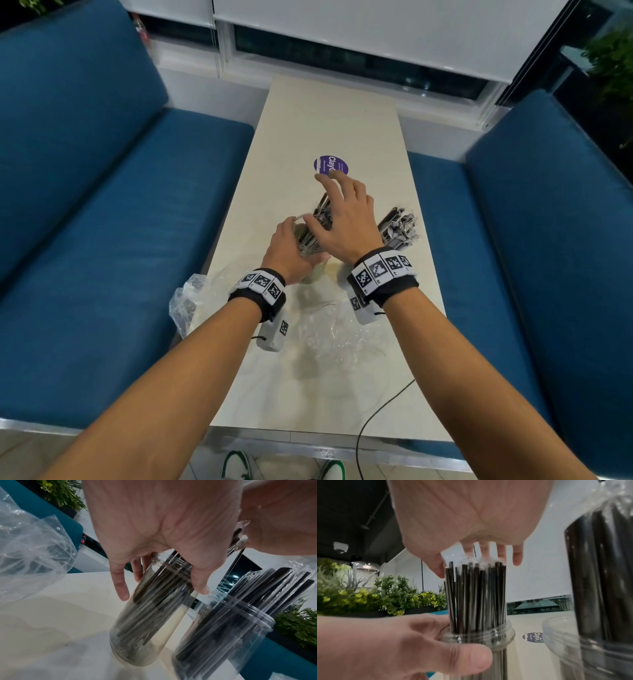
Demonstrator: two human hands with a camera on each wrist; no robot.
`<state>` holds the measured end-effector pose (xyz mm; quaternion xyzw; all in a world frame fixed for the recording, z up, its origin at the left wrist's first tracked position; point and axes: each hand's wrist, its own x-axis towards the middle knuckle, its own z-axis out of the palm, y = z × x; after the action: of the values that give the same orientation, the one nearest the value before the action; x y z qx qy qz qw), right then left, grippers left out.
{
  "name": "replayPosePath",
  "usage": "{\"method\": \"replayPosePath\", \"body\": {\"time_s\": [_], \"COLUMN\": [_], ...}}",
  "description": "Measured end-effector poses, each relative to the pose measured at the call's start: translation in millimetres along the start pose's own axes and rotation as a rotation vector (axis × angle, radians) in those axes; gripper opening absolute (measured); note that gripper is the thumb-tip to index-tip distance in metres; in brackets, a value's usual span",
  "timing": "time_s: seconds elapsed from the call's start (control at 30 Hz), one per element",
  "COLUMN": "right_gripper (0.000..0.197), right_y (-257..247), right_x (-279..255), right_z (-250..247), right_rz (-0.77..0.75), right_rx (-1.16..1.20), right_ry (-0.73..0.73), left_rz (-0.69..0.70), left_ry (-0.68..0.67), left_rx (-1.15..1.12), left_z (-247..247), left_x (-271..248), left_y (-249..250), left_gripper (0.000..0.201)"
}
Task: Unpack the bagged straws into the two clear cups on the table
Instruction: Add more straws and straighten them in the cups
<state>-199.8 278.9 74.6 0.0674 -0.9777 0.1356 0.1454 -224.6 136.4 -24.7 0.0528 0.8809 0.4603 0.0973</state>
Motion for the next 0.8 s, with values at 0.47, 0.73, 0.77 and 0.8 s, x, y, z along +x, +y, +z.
{"method": "replayPosePath", "body": {"time_s": [0.47,0.73,0.77,0.8], "right_gripper": [0.042,0.042,0.035,0.029], "right_y": [1.9,3.0,2.5,2.4], "right_x": [-1.1,9.3,11.4,13.0], "right_z": [-11.3,-11.4,-7.9,-5.1], "right_rz": [0.044,-0.255,-0.264,-0.272], "right_rx": [0.333,-0.04,-0.065,-0.072], "right_ry": [0.087,-0.184,-0.179,-0.165], "left_rz": [0.049,0.04,0.028,0.014], "left_ry": [0.036,0.009,0.005,0.005], "left_rx": [-0.011,-0.008,-0.007,-0.009], "left_z": [-1.3,-0.7,-1.0,-1.1], "left_x": [-6.1,-4.8,-4.3,-4.1], "left_y": [2.7,1.8,2.0,2.6], "left_gripper": [0.1,0.107,0.109,0.112]}}
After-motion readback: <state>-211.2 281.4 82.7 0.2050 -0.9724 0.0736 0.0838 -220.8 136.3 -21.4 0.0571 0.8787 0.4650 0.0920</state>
